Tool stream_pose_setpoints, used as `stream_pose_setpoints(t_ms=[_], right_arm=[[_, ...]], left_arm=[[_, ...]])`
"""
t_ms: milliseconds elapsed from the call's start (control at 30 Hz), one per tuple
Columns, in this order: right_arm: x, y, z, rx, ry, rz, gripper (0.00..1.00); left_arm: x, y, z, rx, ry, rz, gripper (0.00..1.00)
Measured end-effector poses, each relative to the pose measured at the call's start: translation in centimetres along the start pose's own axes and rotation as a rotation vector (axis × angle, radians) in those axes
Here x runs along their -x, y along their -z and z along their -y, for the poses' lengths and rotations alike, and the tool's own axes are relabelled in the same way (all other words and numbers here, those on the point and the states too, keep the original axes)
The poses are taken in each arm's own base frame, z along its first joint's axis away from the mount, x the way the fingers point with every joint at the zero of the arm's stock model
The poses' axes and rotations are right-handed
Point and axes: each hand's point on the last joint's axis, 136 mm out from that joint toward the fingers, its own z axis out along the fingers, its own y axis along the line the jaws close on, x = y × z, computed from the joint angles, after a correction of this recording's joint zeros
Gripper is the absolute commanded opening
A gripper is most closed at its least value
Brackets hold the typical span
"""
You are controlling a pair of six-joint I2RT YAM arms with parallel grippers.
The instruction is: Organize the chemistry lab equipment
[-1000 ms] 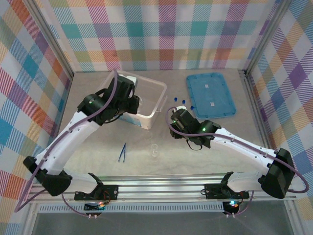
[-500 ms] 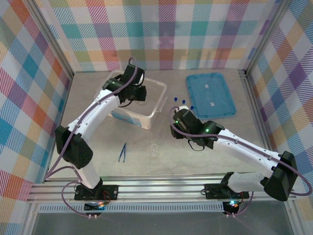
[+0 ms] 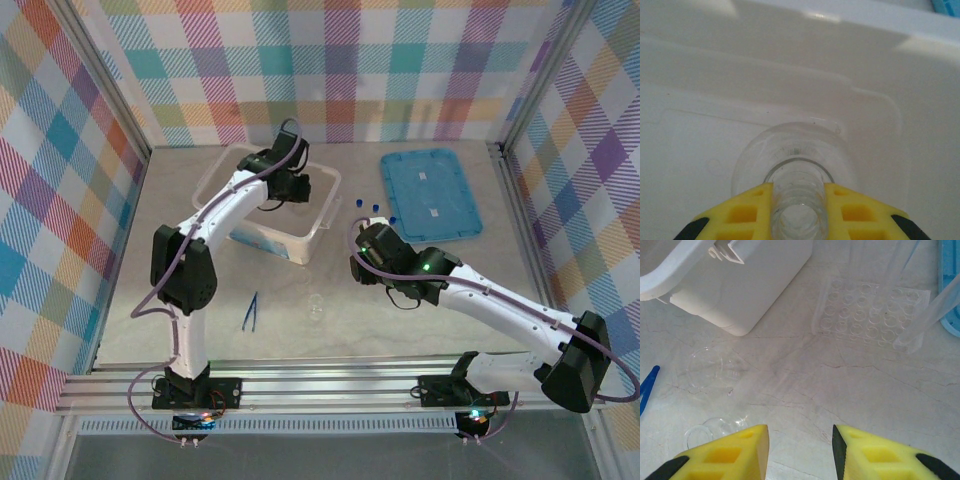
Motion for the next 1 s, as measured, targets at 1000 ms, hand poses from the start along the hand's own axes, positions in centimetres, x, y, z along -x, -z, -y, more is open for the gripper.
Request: stream_pose_setpoints(t_ms=[1000], right_arm=[[-1.0, -0.2, 0.3, -0.008, -0.035, -0.034, 0.39]], left_arm=[[-4.7, -5.3, 0.2, -0.037, -0.015, -0.1, 0.02]])
